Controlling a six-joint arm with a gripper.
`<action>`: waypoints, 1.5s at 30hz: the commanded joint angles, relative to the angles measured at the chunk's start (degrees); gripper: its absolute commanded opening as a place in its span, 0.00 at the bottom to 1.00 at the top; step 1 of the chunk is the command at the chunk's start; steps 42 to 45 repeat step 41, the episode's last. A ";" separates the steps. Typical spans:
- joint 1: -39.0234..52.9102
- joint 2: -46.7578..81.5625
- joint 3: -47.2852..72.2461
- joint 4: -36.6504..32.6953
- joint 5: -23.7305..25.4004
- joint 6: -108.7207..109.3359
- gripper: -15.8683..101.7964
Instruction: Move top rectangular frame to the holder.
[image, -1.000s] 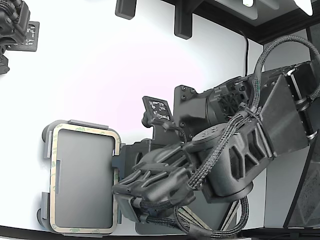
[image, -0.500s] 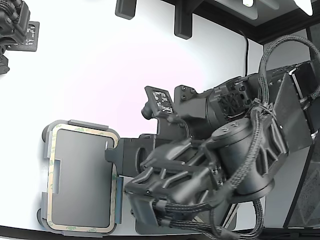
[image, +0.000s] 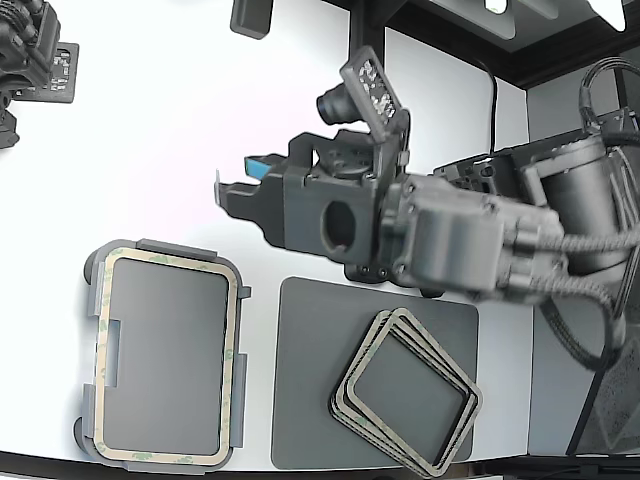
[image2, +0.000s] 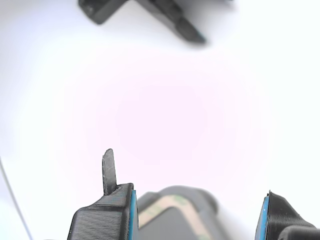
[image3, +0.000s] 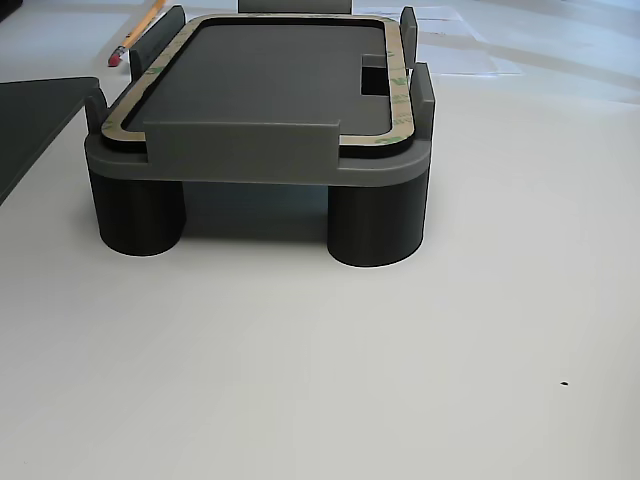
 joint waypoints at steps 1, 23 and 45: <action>-5.98 13.89 10.28 -5.63 -3.08 -31.90 0.98; -16.79 58.45 55.11 -11.25 -13.18 -46.14 0.98; -16.79 58.45 55.28 -11.95 -13.10 -46.23 0.98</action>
